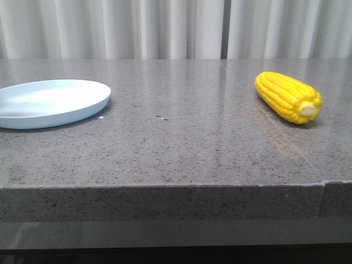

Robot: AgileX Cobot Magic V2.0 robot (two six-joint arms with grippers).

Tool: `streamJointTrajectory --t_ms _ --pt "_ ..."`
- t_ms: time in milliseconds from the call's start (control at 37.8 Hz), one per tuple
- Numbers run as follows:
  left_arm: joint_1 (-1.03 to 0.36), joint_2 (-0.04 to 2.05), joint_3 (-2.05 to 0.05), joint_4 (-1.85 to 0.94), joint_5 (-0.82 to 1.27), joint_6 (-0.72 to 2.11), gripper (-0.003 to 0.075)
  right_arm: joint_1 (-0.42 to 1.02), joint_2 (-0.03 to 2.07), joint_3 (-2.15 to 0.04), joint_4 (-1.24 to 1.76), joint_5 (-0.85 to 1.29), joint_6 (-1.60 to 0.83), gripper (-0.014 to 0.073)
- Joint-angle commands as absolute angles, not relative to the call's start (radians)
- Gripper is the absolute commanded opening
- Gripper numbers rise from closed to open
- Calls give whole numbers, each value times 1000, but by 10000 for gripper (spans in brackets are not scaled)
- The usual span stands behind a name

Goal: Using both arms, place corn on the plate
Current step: 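Lower the left gripper onto the pale blue plate rim and grip it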

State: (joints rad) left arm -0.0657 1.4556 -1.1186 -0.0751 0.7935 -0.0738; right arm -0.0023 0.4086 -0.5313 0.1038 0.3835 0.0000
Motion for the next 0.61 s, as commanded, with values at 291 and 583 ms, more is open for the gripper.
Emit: streamJointTrajectory --t_ms 291,583 --pt "-71 1591 -1210 -100 777 -84 577 -10 421 -566 96 304 -11 643" --pt "-71 1593 -1210 -100 777 -82 269 -10 421 -566 96 304 -11 643"
